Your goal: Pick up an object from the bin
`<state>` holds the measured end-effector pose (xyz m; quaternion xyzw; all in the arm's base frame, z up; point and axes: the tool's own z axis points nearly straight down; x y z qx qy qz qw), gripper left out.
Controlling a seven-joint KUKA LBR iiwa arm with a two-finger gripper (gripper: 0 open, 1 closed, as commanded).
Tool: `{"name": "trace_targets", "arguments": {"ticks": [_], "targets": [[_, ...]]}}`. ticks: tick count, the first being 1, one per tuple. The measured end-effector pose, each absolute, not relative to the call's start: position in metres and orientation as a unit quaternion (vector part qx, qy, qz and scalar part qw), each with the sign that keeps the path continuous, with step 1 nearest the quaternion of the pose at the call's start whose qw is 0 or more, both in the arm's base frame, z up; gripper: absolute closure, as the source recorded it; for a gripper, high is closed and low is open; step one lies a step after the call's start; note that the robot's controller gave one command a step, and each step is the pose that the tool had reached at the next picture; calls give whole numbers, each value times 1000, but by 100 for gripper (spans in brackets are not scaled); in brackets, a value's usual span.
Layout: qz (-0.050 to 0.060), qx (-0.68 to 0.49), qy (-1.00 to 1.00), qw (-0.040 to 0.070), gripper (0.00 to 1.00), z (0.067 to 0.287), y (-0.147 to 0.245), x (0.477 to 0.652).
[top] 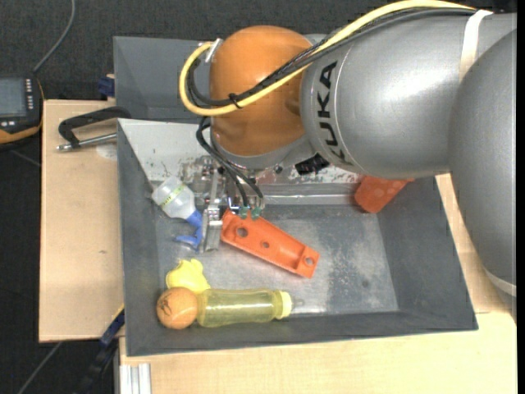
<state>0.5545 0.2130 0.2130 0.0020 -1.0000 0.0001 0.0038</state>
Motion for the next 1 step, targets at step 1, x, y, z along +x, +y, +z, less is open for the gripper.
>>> {"name": "trace_targets", "arguments": {"ticks": [1], "targets": [[-1, 1, -1000, 0, 0, 218, 212, 556]]}}
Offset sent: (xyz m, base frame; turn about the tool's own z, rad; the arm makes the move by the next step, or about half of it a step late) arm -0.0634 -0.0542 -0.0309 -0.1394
